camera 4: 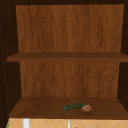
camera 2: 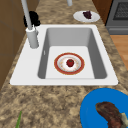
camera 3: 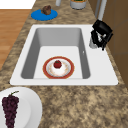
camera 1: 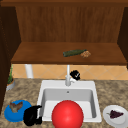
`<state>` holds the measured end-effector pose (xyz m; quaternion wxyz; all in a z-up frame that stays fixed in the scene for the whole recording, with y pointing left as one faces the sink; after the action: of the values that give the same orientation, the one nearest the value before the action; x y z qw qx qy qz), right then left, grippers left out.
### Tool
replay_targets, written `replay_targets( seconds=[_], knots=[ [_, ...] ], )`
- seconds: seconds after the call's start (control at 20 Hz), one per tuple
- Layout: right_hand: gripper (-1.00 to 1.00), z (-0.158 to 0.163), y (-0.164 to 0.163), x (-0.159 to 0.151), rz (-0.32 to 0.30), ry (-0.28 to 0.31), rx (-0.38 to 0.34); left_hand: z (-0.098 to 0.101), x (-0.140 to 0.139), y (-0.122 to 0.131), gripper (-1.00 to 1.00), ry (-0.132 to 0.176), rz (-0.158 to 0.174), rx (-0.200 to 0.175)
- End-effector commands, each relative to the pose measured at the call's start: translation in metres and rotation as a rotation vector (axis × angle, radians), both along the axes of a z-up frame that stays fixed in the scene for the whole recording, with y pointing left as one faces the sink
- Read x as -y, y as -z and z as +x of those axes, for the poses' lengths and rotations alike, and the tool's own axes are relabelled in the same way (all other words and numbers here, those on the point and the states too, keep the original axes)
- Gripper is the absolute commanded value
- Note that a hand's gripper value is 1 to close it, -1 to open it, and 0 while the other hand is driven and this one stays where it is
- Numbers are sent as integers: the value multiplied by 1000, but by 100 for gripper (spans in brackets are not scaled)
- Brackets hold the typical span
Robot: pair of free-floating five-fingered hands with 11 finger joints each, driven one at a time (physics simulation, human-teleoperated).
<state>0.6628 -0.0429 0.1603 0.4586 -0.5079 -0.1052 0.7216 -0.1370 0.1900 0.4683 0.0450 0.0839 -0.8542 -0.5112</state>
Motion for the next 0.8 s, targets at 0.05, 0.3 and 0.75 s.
replay_targets(
  seconds=[0.05,0.3,0.75],
  knots=[
    [100,0,-1,-17,94,-10,-101,0,0,0,0,0,0,0],
    [100,0,-2,-18,86,0,-105,0,0,0,0,0,0,0],
    [100,-3,4,-26,23,20,-57,0,0,0,0,0,0,0]
  ],
)
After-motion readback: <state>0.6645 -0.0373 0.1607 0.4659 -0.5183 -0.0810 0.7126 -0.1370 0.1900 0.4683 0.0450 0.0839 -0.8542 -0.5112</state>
